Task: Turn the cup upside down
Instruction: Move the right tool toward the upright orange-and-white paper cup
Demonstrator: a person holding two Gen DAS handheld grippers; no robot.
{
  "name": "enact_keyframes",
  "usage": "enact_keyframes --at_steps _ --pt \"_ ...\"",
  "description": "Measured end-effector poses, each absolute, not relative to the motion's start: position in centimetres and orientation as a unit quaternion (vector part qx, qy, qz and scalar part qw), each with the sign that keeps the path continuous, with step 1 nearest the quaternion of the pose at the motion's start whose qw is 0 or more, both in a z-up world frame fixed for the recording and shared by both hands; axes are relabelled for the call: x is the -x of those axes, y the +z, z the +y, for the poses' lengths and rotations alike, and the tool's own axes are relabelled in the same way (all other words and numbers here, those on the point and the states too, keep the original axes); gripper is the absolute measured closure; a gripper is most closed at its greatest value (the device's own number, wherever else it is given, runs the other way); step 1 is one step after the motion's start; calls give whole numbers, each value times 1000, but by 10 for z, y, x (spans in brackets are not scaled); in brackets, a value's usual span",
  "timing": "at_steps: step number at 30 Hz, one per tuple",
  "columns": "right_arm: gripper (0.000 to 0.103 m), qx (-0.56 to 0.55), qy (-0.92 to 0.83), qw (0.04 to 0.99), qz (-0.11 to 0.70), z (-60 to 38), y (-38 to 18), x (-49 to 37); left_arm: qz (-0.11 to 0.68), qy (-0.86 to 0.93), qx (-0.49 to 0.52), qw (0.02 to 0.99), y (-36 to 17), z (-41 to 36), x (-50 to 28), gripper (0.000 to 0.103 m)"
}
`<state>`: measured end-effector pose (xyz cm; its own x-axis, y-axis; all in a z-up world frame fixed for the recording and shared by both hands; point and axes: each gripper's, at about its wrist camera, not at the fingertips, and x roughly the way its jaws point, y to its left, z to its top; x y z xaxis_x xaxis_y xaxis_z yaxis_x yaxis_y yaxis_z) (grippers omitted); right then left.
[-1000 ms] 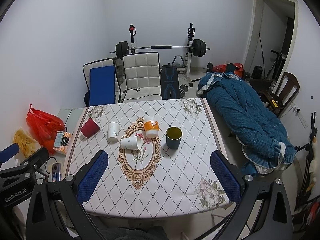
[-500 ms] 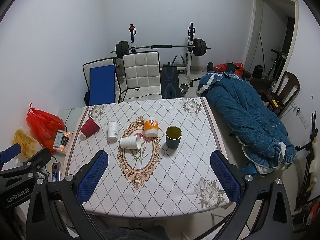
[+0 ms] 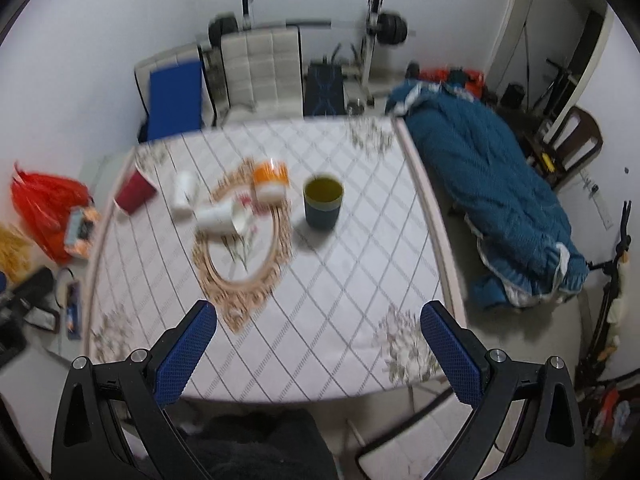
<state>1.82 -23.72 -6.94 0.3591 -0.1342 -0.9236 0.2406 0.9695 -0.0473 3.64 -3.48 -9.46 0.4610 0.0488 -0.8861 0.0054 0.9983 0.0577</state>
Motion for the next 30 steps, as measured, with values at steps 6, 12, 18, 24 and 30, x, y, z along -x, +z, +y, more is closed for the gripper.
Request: enact_keyframes --at_steps 6,12,18,24,30 --pt "0 -38 -100 783 613 -255 -147 -20 564 29 -35 825 -147 -42 -54 0" --pt "0 -40 -101 748 655 -269 -209 -26 595 41 -42 802 -189 -44 -72 0" --pt "0 -49 -111 714 689 -282 -258 -44 610 42 -56 790 -218 -49 -104 0" --pt "0 -60 -128 691 709 -290 -290 -65 619 30 -77 781 -235 -55 -146 0" --pt "0 -71 -147 673 721 -293 -312 -90 623 10 -96 776 -248 -65 -191 0"
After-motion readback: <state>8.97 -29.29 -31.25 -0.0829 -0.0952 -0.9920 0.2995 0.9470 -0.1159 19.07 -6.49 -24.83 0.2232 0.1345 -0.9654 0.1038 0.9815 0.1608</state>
